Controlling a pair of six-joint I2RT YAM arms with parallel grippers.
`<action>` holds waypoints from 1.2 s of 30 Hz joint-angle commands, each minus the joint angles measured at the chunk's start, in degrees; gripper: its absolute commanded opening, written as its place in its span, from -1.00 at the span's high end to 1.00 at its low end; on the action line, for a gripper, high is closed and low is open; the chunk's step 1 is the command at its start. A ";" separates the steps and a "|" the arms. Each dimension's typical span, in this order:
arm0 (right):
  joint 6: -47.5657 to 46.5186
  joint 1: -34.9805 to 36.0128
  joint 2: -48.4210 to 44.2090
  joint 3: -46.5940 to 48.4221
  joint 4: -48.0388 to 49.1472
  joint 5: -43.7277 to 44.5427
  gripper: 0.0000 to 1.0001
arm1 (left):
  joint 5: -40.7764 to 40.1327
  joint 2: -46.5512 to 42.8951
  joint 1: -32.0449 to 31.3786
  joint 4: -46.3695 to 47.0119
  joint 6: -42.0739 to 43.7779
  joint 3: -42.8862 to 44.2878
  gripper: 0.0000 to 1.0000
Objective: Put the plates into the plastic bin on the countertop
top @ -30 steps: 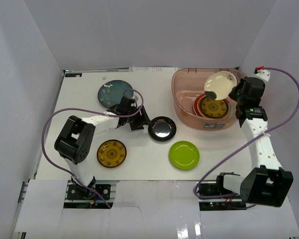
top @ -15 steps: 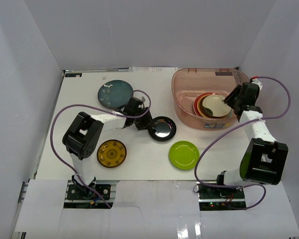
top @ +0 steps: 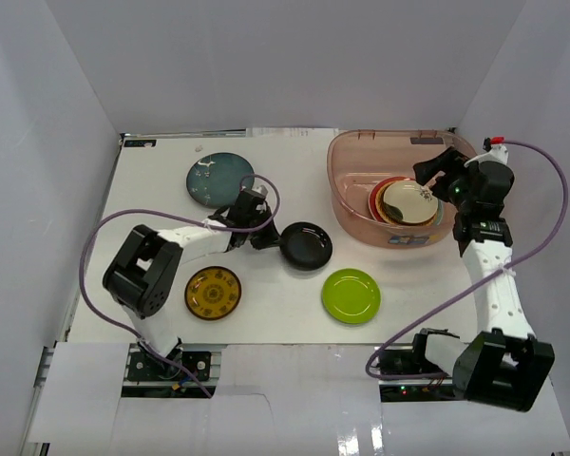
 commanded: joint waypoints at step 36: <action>1.33 17.19 -23.85 14.56 -5.75 -12.69 0.80 | -7.43 40.07 -13.96 -9.00 -6.37 83.65 1.00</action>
